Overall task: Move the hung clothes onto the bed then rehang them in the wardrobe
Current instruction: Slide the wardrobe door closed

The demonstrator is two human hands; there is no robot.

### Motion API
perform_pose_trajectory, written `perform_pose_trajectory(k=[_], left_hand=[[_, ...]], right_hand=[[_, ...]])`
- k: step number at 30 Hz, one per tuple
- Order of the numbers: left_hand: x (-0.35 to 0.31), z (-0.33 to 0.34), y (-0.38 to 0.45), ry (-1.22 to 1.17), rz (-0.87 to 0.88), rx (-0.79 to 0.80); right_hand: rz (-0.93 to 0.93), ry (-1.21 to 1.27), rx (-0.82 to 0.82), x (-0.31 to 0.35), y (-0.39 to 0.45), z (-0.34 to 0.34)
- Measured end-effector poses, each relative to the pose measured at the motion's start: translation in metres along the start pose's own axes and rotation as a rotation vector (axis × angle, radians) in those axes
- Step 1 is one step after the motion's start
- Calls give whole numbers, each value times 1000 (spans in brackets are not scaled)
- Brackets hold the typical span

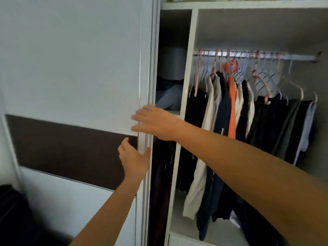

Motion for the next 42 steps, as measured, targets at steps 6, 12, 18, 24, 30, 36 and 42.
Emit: perform_pose_trajectory(k=[6,12,18,24,30,36,42], left_hand=[[32,16,12,33,23,-20],[42,28,4,91,126,-92],[42,33,-1,120,150,-79],[34,42,-17,201,216,-12],[26,62,-44,210,253,14],[11,91,-81,248,301,83],[-7,131,-126,275,355,179]], right_hand=[[-74,-86,-48,4,31,25],[-134,-9,-161,2,29,29],[-132,-57,-122,7,18,32],[-94,-71,-66,12,-8,33],[-59,-48,-63,16,-45,35],[-38,-44,-61,20,-100,37],[19,-5,-19,28,-171,41]])
Point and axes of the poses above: each hand's wrist, its own y-axis towards the middle knuckle, its own z-axis out of the palm, x = y × z, the point moved 2 cm from there along y, towards the middle knuckle, and after that the axes turned 12 degrees about -z, right-handed, at the moved point
